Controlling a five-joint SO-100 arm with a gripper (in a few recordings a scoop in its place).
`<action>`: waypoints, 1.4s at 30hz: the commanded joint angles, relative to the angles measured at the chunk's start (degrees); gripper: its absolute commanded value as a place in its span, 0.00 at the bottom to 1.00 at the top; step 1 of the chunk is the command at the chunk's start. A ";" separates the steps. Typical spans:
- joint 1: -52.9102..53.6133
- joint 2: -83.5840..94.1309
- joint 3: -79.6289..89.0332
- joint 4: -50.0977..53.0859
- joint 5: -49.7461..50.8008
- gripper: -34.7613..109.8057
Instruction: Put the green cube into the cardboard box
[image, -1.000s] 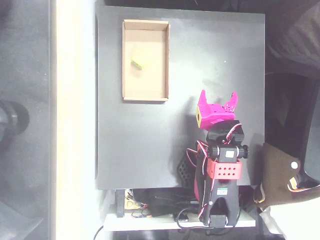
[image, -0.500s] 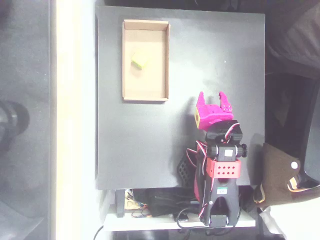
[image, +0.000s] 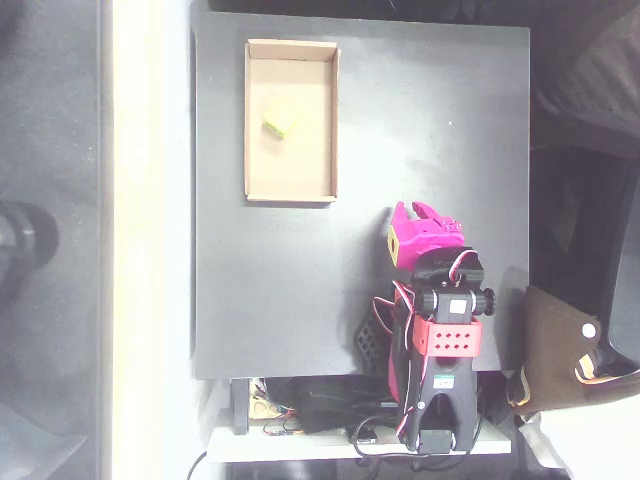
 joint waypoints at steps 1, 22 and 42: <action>-0.26 0.09 0.70 2.20 0.00 0.28; -0.18 0.09 0.70 5.80 0.44 0.25; -0.18 0.09 0.70 11.60 0.62 0.25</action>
